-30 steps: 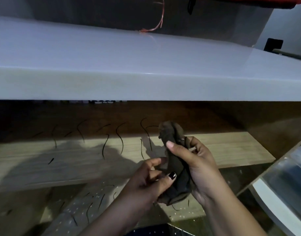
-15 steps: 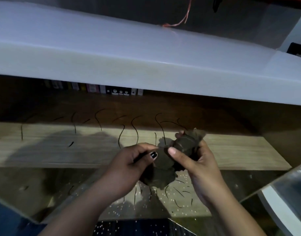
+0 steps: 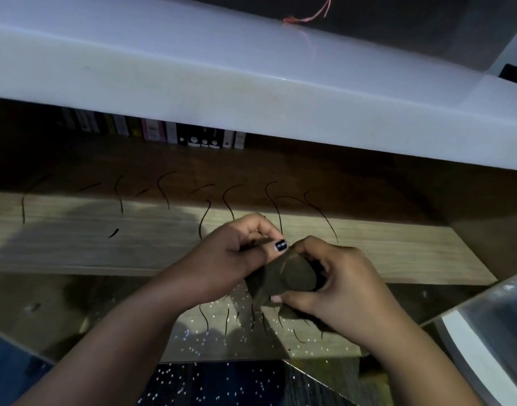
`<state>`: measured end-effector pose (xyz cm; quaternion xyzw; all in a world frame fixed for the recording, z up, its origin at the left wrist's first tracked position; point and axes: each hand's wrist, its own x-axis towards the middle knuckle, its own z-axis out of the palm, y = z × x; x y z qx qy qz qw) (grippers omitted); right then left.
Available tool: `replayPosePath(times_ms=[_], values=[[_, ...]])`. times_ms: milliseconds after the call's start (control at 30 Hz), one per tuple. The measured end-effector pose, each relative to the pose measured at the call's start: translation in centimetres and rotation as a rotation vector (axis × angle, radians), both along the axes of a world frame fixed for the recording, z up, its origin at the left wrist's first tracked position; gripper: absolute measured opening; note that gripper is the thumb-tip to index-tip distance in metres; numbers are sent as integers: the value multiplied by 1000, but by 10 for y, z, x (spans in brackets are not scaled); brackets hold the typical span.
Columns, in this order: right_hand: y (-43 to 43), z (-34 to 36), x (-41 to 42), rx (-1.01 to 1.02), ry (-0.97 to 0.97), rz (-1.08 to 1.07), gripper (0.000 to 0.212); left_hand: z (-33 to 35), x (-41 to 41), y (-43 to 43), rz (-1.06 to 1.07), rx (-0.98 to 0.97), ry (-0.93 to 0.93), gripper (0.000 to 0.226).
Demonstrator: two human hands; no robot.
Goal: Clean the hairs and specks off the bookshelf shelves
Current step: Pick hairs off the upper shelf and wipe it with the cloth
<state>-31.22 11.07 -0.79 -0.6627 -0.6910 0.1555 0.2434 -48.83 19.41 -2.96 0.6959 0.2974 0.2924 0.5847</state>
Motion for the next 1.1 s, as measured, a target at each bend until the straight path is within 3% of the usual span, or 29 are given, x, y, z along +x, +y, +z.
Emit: replayPosePath(times_ms=[100, 167, 233, 333, 433, 600, 667, 767, 867, 1100], values=[[2, -7, 12, -68, 381, -126, 36, -3, -10, 11, 222, 148, -39, 16], [4, -8, 28, -62, 488, -253, 39, -12, -20, 23, 395, 273, -32, 3], [7, -7, 46, -33, 604, -358, 49, -23, -29, 34, 500, 335, -22, 5], [12, 5, 67, 28, 713, -461, 55, -34, -39, 50, 479, 568, 118, 13], [25, 12, 85, 18, 507, -578, 50, -38, -39, 60, 404, 769, 247, 23], [59, -6, 110, 12, -365, -574, 32, -39, -35, 65, 355, 878, 434, 27], [66, -16, 107, -39, -577, -529, 30, -38, -35, 65, 353, 841, 447, 28], [70, -34, 99, -64, -643, -500, 34, -37, -35, 65, 364, 805, 485, 29], [71, -41, 100, -55, -504, -537, 44, -37, -35, 65, 367, 768, 565, 36], [59, -41, 104, 68, -427, -350, 30, -39, -36, 70, 376, 722, 606, 53]])
